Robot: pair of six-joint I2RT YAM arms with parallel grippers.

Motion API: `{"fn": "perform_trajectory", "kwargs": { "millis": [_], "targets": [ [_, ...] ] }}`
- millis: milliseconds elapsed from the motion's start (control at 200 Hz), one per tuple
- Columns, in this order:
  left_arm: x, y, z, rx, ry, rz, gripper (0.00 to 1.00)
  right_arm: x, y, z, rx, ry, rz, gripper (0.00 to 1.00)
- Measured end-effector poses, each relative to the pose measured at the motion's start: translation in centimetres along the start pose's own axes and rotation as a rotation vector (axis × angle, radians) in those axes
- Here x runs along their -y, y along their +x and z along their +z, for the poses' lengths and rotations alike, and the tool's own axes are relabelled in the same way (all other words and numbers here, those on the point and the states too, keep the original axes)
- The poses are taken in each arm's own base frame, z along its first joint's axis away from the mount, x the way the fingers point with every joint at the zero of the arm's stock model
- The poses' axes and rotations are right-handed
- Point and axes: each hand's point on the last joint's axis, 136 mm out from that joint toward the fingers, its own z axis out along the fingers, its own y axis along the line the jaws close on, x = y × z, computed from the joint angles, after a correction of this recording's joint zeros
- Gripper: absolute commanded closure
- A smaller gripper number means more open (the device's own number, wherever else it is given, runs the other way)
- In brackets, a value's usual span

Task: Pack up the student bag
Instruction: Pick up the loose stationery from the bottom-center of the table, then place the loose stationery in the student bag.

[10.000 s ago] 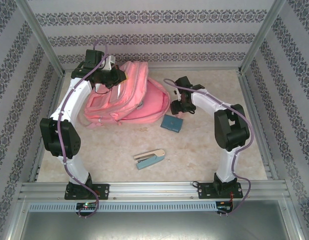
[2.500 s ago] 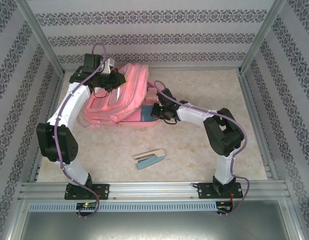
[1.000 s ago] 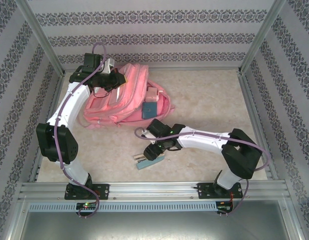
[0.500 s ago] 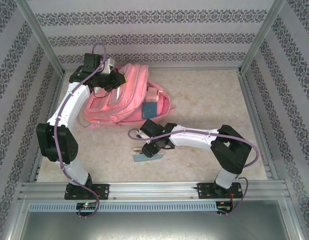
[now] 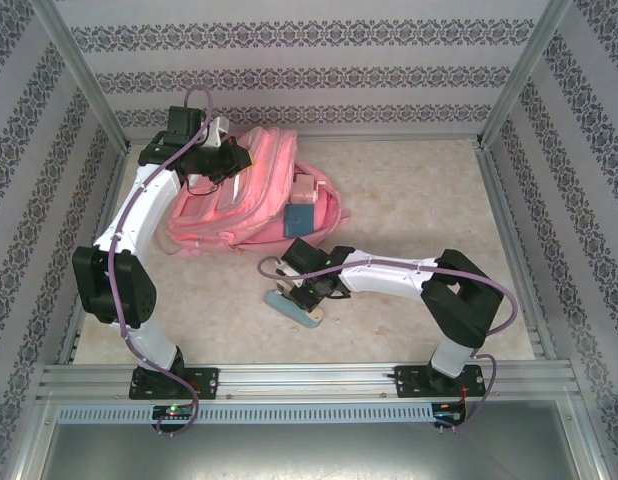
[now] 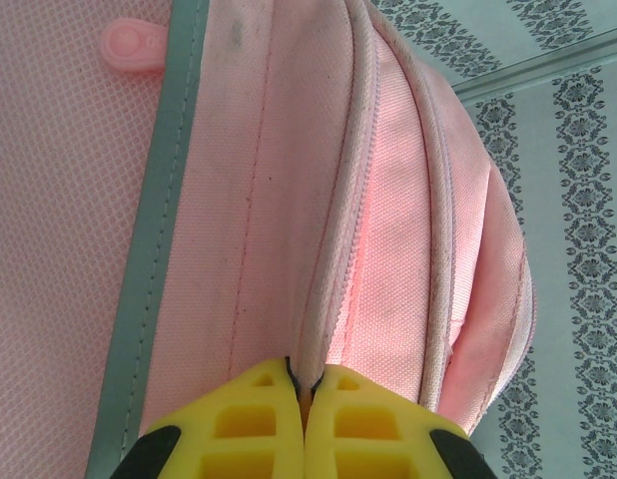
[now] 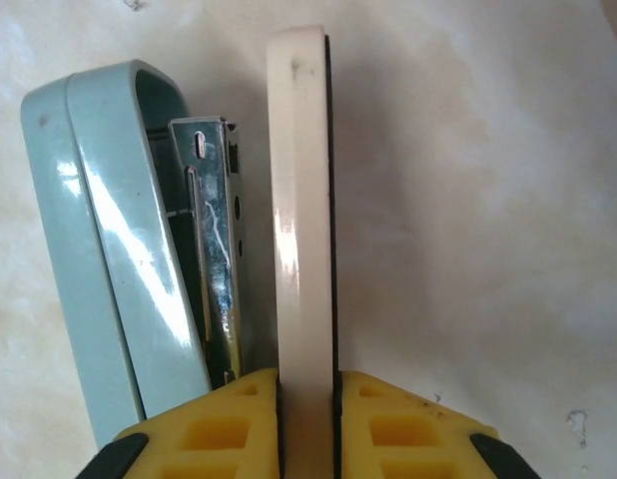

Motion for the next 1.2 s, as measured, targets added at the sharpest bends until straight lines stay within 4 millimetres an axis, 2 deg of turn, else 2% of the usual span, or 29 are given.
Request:
{"fn": "perform_trajectory", "kwargs": {
  "millis": [150,350,480,654,844,999,1199],
  "targets": [
    [0.0,0.0,0.0,0.000,0.000,0.000,1.00,0.2,0.0,-0.1,0.004,0.000,0.011,1.00],
    [0.0,0.0,0.0,0.001,0.000,-0.001,1.00,1.1,0.2,-0.7,0.016,-0.007,0.077,1.00],
    [0.1,-0.1,-0.1,0.005,0.004,-0.005,1.00,2.7,-0.8,-2.7,0.075,-0.030,0.177,1.00],
    [0.4,0.0,-0.5,0.021,0.014,-0.011,1.00,5.6,-3.7,-6.4,0.220,-0.040,0.290,1.00],
    [0.8,0.1,-1.0,0.038,0.026,-0.004,1.00,9.7,-7.4,-8.9,0.328,-0.016,0.397,1.00],
    [0.8,0.2,-1.0,0.038,0.035,-0.007,1.00,12.5,-10.7,-9.5,0.403,0.027,0.428,1.00],
    [1.1,0.2,-1.0,0.032,0.051,-0.017,1.00,13.9,-16.1,-9.1,0.483,0.037,0.415,1.00]
  ]
}}
